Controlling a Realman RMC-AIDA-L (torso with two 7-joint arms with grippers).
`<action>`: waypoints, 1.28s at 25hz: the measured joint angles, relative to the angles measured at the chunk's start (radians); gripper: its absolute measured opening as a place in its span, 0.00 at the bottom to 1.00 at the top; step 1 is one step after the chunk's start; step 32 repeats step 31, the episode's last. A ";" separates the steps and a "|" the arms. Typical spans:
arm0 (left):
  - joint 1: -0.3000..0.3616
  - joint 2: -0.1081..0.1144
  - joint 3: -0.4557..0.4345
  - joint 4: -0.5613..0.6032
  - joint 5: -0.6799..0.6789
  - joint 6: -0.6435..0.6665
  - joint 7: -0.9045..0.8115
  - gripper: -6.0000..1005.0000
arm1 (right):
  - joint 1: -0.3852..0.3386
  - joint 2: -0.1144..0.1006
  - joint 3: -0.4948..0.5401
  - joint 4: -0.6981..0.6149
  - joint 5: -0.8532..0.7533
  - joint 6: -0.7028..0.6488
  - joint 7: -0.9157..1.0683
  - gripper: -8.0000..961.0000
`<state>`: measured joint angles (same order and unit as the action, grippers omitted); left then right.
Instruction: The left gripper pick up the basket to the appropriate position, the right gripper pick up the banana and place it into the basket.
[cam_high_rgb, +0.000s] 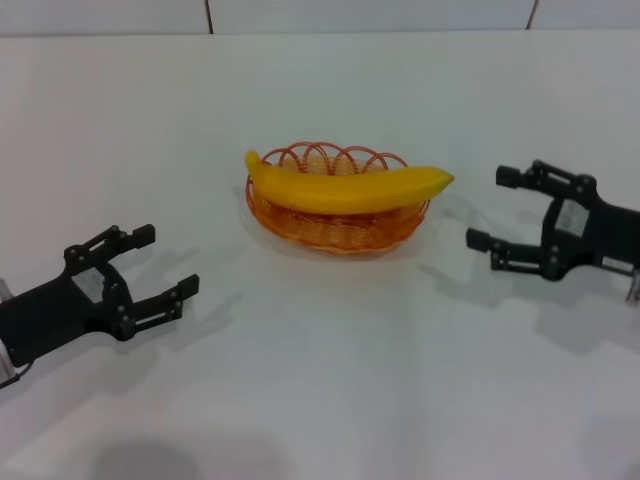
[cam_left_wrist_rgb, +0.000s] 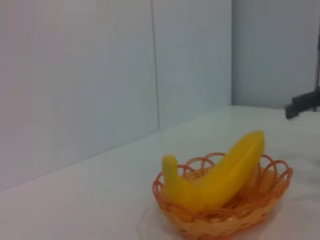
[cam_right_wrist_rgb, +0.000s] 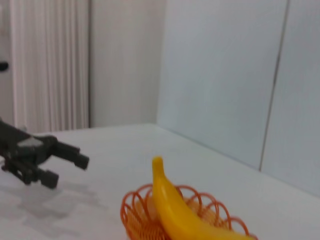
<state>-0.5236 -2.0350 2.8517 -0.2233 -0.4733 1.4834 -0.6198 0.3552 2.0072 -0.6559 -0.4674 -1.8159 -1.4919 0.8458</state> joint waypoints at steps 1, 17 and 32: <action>0.001 0.000 0.000 -0.003 -0.001 0.000 0.000 0.87 | -0.002 -0.001 -0.003 0.003 -0.011 0.014 0.000 0.93; 0.007 0.000 0.000 -0.011 -0.023 0.000 0.002 0.87 | 0.003 0.005 -0.007 0.007 -0.089 0.061 0.002 0.93; 0.010 -0.002 0.000 -0.011 -0.024 -0.006 0.003 0.87 | 0.005 0.011 -0.007 0.006 -0.089 0.065 0.002 0.93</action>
